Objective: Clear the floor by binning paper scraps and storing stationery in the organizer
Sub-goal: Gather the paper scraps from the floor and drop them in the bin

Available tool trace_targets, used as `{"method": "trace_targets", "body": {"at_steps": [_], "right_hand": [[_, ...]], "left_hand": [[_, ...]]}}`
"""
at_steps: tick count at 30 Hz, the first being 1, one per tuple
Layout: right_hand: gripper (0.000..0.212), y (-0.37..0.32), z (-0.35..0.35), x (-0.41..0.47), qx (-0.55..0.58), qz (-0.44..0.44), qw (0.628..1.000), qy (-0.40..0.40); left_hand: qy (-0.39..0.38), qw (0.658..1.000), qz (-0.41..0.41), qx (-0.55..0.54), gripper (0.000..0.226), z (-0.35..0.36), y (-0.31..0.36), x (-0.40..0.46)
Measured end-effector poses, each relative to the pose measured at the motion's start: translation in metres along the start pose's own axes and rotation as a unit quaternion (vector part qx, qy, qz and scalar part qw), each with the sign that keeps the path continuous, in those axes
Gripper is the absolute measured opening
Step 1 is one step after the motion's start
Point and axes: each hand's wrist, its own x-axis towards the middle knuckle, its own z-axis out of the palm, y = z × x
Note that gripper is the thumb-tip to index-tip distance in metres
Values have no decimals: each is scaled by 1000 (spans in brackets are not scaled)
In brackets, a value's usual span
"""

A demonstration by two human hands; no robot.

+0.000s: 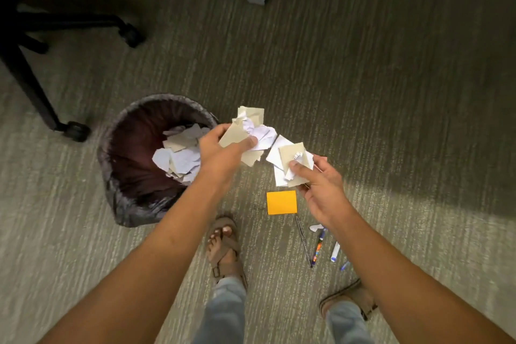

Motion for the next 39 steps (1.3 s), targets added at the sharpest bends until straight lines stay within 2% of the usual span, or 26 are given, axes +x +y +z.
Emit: {"method": "trace_targets", "body": {"at_steps": [3, 8, 13, 17, 19, 24, 28, 33, 36, 39], "right_hand": [[36, 10, 39, -10, -10, 0, 1000, -12], [27, 49, 120, -15, -63, -15, 998, 7], [29, 86, 163, -6, -146, -50, 985, 82], [41, 106, 182, 1, -206, -68, 975, 43], [42, 111, 185, 1, -251, -85, 963, 50], [16, 119, 160, -17, -287, -170, 936, 114], [11, 122, 115, -25, -263, -184, 933, 162], [13, 130, 36, -30, -239, -171, 933, 207], [13, 134, -20, -33, -240, -148, 931, 232], [16, 139, -73, -34, -237, -138, 927, 257]], "left_hand": [[62, 998, 2, -15, 31, -48, 13, -4], [139, 990, -27, 16, 31, -127, 19, 11], [178, 982, -28, 63, 34, -156, 4, 34], [232, 970, -35, 69, 36, -166, -12, 50], [254, 965, -24, 65, 38, -169, -17, 53], [285, 948, 2, 142, 47, -167, -30, 43], [229, 959, 65, 153, 36, -138, -27, 18], [50, 965, 187, 180, 18, -68, -26, -21], [-56, 956, 201, 207, 14, -22, -50, -41], [-110, 945, 203, 230, 16, 16, -83, -51]]}}
